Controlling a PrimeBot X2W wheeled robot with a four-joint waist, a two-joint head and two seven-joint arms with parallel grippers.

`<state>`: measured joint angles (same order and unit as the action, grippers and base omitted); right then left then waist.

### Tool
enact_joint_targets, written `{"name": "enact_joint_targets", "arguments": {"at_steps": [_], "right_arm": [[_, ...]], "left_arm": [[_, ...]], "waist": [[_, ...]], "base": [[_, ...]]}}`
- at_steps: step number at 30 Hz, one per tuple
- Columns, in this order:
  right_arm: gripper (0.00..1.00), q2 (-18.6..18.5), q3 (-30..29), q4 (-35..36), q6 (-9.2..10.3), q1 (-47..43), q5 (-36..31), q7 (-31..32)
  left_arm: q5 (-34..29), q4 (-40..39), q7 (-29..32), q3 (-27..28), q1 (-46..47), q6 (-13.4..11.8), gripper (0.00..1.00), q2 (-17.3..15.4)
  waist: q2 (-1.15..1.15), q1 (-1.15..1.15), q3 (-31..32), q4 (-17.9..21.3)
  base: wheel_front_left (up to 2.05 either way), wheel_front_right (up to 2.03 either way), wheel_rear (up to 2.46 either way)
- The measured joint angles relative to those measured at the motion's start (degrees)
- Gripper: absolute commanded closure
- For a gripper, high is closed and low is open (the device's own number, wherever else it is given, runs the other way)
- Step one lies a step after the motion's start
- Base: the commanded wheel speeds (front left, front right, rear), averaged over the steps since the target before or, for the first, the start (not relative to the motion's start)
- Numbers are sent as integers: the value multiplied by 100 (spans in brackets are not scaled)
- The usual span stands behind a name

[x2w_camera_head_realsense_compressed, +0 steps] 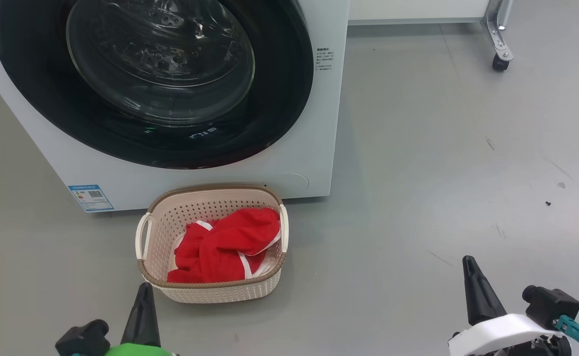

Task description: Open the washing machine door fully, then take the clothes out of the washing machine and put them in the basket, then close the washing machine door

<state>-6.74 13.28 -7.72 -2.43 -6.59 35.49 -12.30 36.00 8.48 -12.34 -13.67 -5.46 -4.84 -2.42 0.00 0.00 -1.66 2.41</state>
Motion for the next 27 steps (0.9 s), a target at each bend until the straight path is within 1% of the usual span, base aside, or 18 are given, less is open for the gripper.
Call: {"name": "enact_joint_targets", "arguments": {"at_steps": [10,15,22,27], "right_arm": [[100,3,-202,-18,-3,32,742,199],[100,3,-325,-51,-46,91,1177,318],[100,4,-448,-110,-54,165,1702,445],[100,8,-554,-163,-100,232,2074,544]], "left_arm": [[761,0,178,135,16,70,100,-36],[1235,9,272,242,27,169,100,-65],[1726,34,398,324,101,245,100,-93],[2101,60,472,414,121,321,100,-143]], "waist": [[0,0,15,-29],[0,0,25,-47],[0,0,36,-67],[0,0,45,-82]], "base": [[0,0,0],[0,0,0],[0,0,0],[0,0,0]]}}
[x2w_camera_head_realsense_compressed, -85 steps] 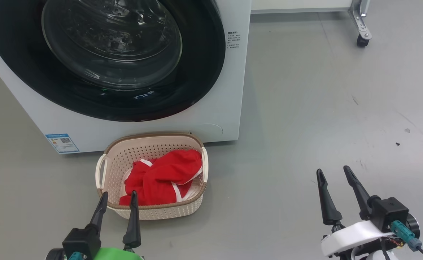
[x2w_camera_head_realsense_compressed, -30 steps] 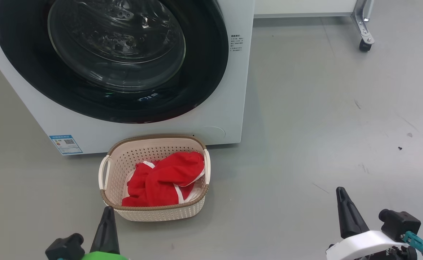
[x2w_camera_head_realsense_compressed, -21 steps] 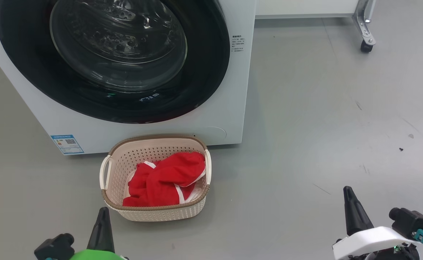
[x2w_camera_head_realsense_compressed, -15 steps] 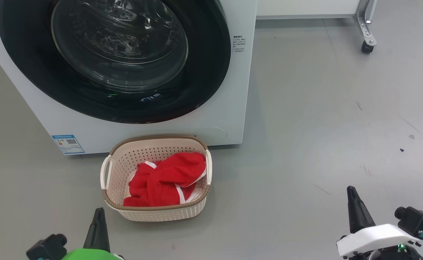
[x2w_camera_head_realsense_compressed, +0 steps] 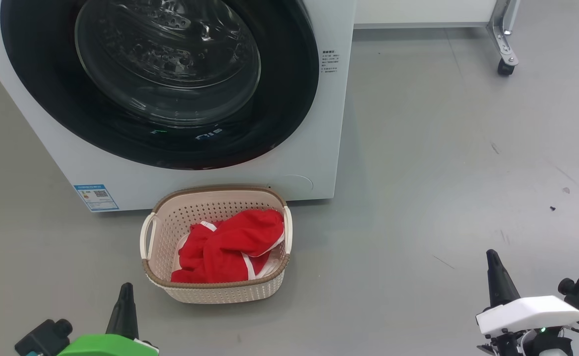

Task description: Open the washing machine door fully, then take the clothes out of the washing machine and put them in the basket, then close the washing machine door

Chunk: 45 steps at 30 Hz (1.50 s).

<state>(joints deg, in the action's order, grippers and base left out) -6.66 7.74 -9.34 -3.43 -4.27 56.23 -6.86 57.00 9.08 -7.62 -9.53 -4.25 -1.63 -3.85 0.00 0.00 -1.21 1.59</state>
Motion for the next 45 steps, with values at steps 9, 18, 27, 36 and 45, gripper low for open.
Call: {"name": "enact_joint_targets", "arguments": {"at_steps": [9,18,27,36,45], "right_arm": [[100,19,-172,-81,-29,87,658,147],[100,35,-325,-160,-64,199,1240,280],[100,51,-492,-255,-121,300,1903,424],[100,81,-657,-345,-180,417,2563,591],[100,90,-823,-433,-248,540,3218,715]], "left_arm": [[677,98,157,103,114,127,100,-55],[1296,156,283,216,199,203,100,-77],[1958,222,411,354,318,389,100,-108],[2585,322,563,455,419,504,100,-133],[3234,377,704,584,491,651,100,-202]], "waist": [[0,0,16,-27],[0,0,31,-50],[0,0,48,-77],[0,0,65,-103],[0,0,81,-130]], "base": [[0,0,0],[0,0,0],[0,0,0],[0,0,0],[0,0,0]]}}
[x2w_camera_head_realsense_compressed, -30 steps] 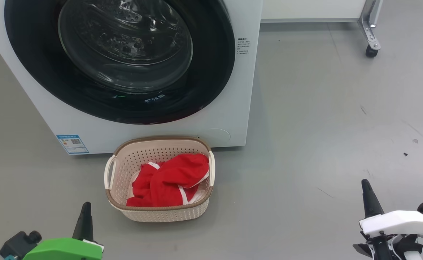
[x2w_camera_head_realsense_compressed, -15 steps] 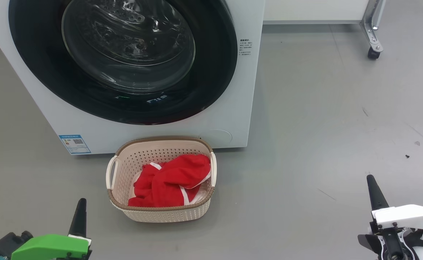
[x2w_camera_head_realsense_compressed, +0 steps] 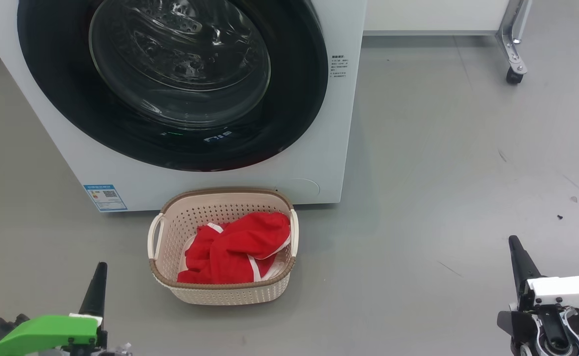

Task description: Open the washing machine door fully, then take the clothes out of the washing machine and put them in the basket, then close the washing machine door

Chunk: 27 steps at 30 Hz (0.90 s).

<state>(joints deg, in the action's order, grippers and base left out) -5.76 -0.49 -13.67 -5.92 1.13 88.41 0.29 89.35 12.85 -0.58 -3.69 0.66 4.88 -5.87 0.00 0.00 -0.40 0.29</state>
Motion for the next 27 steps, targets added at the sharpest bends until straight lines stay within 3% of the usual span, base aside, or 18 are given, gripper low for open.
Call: {"name": "enact_joint_targets", "arguments": {"at_steps": [12,27], "right_arm": [[100,20,-208,-109,-53,137,738,193],[100,21,-222,-155,-57,190,738,193]], "left_arm": [[795,122,154,159,124,155,100,-36],[834,159,154,165,168,165,100,-36]], "waist": [[0,0,18,-29],[0,0,21,-29]], "base": [[0,0,0],[0,0,0]]}}
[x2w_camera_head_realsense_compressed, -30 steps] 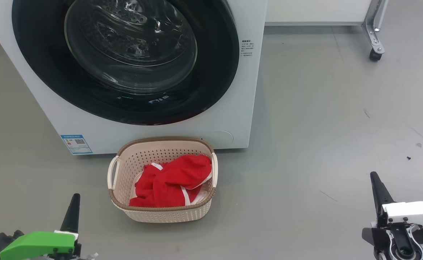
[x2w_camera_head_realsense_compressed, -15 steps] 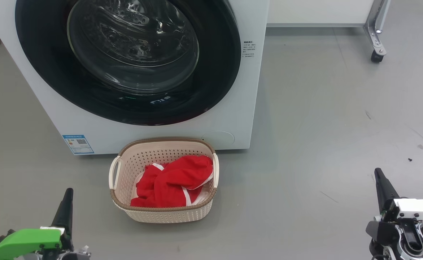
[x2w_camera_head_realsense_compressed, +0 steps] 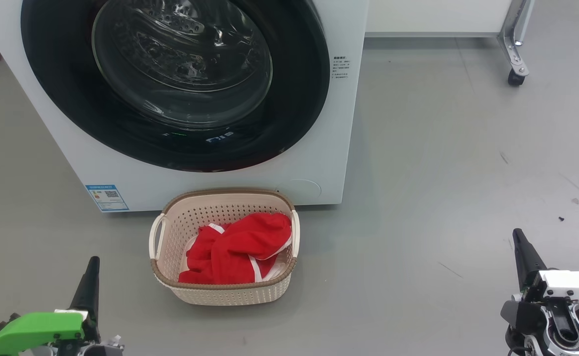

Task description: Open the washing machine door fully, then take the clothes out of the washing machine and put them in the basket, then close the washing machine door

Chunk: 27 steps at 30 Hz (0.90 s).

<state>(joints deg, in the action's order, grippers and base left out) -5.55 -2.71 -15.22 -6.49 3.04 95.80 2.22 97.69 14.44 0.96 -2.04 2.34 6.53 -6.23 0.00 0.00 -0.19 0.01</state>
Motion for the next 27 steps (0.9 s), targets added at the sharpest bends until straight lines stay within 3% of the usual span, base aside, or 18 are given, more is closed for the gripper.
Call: {"name": "enact_joint_targets", "arguments": {"at_steps": [27], "right_arm": [[100,4,-13,-36,-11,4,0,9]], "left_arm": [[0,62,5,11,5,34,100,0]], "waist": [[0,0,3,0]], "base": [[0,0,0]]}}
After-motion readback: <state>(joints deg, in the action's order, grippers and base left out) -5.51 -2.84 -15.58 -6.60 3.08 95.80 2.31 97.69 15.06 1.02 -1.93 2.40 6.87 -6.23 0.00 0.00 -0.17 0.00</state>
